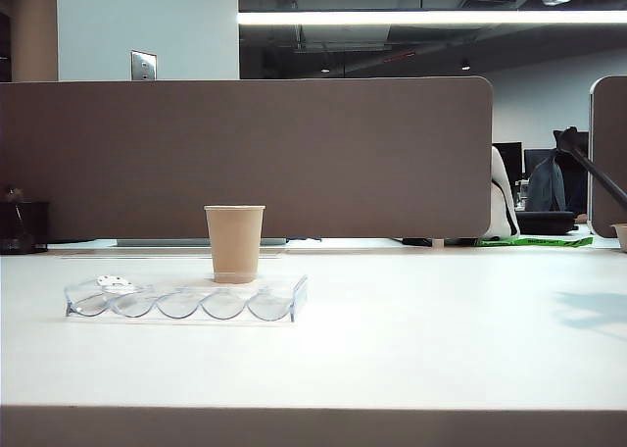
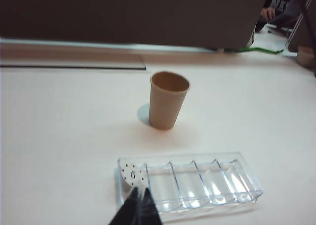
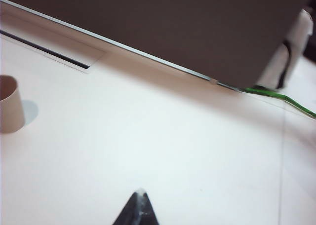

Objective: Pick up the chip with the greater value and put it into the paper cup.

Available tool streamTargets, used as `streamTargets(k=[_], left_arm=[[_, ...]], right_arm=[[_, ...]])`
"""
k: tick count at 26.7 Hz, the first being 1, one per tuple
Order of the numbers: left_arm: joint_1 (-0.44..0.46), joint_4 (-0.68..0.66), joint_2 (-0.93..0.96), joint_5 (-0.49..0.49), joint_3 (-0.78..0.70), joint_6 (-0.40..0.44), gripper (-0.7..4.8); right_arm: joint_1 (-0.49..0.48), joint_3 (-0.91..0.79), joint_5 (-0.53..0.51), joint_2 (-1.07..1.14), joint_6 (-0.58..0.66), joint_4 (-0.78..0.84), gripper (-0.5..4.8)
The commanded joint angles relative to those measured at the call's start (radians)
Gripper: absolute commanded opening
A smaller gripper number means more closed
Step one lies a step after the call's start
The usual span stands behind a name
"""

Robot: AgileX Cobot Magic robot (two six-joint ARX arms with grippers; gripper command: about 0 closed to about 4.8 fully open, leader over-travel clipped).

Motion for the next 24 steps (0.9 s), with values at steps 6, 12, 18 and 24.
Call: streamTargets(k=[6, 12, 18, 24], left_arm=[[0.0, -0.048, -0.111, -0.068, -0.012, -0.032, -0.03], [0.0, -0.053, -0.17, -0.111, -0.024, -0.033, -0.03], [0.0, -0.055, -0.19, -0.112, -0.024, -0.033, -0.03], [0.0, -0.055, -0.19, -0.123, -0.024, -0.033, -0.03]], right_arm=[[-0.145, -0.418, -0.028, -0.352, 0.075, 0.262, -0.06], [-0.211, -0.647, 0.003, -0.594, 0.101, 0.38, -0.06], [-0.204, -0.833, 0.058, -0.816, 0.171, 0.464, -0.06], [-0.182, -0.912, 0.105, -0.945, 0.172, 0.473, -0.06]])
